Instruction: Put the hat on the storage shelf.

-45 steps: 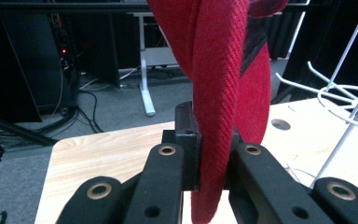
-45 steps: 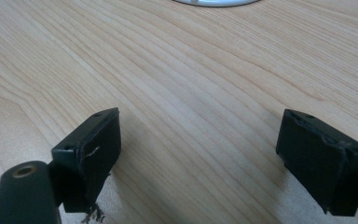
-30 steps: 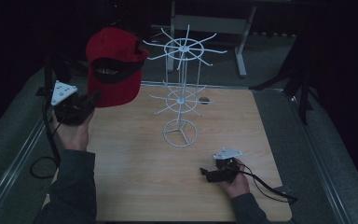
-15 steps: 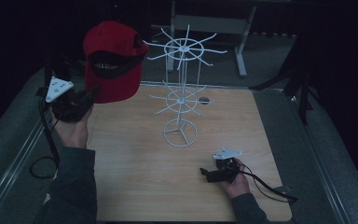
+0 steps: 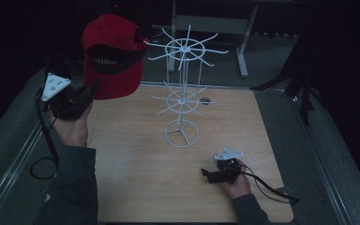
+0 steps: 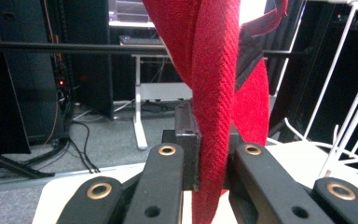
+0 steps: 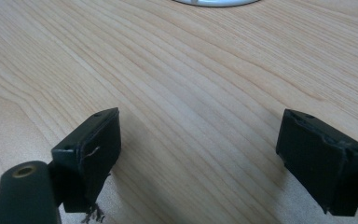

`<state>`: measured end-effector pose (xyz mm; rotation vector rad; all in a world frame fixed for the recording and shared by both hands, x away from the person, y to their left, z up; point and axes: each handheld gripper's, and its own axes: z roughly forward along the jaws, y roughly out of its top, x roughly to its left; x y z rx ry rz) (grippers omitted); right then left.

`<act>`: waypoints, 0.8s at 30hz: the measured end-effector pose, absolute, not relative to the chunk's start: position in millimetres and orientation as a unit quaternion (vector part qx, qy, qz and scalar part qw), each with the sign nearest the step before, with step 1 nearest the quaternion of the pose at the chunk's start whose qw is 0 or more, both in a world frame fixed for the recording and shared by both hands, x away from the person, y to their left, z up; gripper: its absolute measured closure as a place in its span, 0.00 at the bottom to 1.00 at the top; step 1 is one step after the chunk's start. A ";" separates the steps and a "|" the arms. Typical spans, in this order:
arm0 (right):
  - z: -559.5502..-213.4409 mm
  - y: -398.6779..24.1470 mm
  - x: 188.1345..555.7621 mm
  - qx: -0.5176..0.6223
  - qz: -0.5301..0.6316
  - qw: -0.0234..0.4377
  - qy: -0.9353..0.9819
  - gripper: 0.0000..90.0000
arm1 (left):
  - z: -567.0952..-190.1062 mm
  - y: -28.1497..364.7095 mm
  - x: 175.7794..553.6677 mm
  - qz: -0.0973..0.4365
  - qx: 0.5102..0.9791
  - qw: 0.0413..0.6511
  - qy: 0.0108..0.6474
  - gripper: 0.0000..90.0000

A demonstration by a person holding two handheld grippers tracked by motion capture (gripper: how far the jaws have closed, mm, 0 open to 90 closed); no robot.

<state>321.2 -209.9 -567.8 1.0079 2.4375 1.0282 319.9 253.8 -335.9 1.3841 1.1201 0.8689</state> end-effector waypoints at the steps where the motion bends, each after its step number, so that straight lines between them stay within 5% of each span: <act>1: -567.9 -210.0 321.3 0.351 0.358 0.155 0.851 0.15 | -335.2 253.9 319.4 0.367 0.581 0.552 0.472 0.96; 24: -567.8 -209.9 321.2 0.352 0.358 0.154 0.851 0.15 | -329.8 250.3 308.3 0.371 0.560 0.595 0.441 0.96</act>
